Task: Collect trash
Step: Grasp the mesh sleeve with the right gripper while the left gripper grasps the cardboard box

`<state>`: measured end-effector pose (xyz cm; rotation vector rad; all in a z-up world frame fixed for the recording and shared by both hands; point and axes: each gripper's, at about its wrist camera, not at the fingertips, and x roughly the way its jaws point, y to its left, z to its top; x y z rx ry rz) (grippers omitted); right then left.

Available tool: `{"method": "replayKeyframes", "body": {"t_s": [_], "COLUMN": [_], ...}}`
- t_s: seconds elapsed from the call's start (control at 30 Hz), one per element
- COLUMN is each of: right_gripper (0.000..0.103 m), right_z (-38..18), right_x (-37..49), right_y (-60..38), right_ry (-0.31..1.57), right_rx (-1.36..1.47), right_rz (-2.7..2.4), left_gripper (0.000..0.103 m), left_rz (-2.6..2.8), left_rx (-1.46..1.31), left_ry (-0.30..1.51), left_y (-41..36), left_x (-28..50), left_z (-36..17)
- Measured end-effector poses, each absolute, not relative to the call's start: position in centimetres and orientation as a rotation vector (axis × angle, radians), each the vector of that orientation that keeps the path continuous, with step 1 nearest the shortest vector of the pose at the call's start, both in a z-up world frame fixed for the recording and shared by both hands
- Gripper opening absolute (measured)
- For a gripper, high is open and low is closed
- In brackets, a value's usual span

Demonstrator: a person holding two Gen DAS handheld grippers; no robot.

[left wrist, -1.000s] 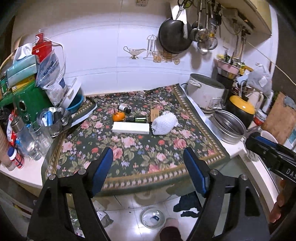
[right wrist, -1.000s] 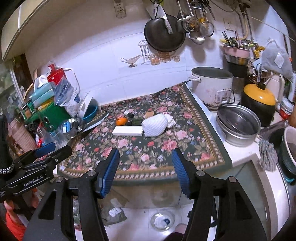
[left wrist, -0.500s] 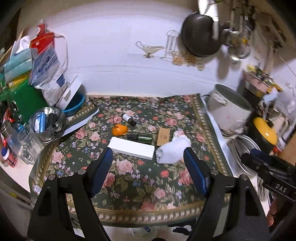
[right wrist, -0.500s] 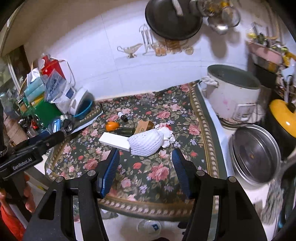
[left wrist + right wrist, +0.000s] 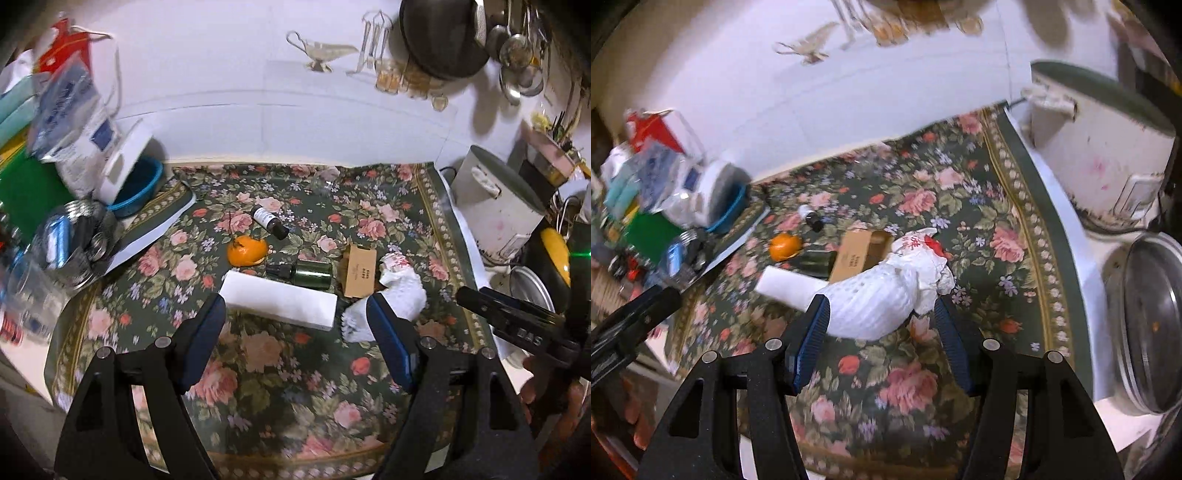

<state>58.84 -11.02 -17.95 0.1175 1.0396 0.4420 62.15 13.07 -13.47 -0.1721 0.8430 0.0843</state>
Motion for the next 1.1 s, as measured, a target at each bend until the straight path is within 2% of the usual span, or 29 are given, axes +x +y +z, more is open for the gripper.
{"method": "replayKeyframes", "body": {"t_s": [0.4,0.5,0.57,0.67,0.77,1.1], "right_gripper": [0.055,0.040,0.027,0.020,0.017,0.016], "right_z": [-23.6,-23.8,-23.9,-23.9,-23.4,-18.7], "right_x": [63.0,63.1,62.9,62.7,62.4,60.6], "right_y": [-6.4,-6.0,-5.9,-6.0,-6.3,-11.0], "right_ry": [1.176,1.158,1.153,1.147,1.137,1.051], "right_rx": [0.166,0.147,0.117,0.119,0.124,0.154], "right_rz": [0.315,0.290,0.280,0.285,0.290,0.273], "left_gripper": [0.078,0.078,0.078,0.078,0.078,0.078], "left_rz": [-0.073,-0.100,-0.113,-0.128,-0.142,-0.194], "left_rx": [-0.095,-0.098,-0.098,-0.094,-0.082,-0.073], "left_ry": [0.955,0.985,0.998,1.010,1.021,1.069], "left_y": [16.7,16.8,16.6,16.1,15.0,10.8], "left_x": [69.5,70.8,71.2,71.6,72.1,73.7], "left_z": [-17.4,-18.5,-19.0,-19.4,-19.6,-21.7]}}
